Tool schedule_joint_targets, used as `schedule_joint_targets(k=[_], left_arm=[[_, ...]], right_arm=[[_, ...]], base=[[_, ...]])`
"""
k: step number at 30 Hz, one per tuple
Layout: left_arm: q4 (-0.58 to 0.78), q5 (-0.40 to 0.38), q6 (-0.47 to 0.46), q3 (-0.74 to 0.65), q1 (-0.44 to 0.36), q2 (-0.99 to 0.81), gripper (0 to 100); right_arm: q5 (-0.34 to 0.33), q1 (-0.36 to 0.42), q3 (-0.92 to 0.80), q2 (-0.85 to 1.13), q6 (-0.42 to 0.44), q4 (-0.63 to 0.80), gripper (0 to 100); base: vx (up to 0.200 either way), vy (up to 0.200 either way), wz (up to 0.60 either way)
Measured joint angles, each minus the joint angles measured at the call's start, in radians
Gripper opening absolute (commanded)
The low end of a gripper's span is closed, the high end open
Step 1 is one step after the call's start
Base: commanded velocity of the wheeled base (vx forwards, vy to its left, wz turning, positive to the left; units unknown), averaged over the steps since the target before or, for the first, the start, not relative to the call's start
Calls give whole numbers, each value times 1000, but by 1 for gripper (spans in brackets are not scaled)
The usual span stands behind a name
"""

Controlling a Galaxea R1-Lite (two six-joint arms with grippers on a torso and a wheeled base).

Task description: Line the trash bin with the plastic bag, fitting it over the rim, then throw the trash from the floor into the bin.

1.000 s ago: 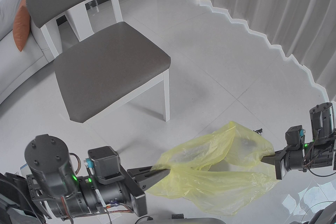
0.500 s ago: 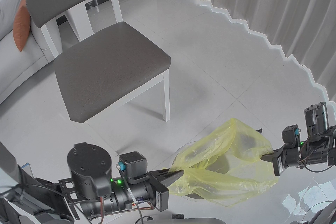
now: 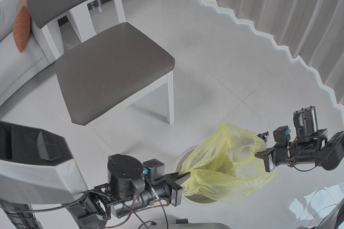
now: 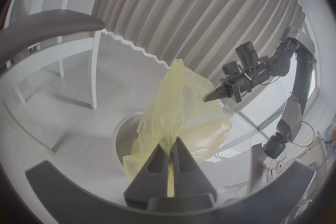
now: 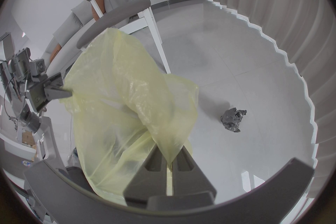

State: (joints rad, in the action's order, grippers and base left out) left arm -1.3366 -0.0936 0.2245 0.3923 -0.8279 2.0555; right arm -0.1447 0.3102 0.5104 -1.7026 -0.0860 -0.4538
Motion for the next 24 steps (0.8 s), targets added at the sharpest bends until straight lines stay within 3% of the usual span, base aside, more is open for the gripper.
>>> schedule_joint_targets(k=[14,24], left_arm=[[-87,-2,6,25,45,187,0],[-149,-3,15,-50,18,212,0]], right_arm=[[-30,-11,126,-305,21,-98,0],[-34,-14,85,-339,12,-86,0]], base=[[0,0,0],[0,0,0]])
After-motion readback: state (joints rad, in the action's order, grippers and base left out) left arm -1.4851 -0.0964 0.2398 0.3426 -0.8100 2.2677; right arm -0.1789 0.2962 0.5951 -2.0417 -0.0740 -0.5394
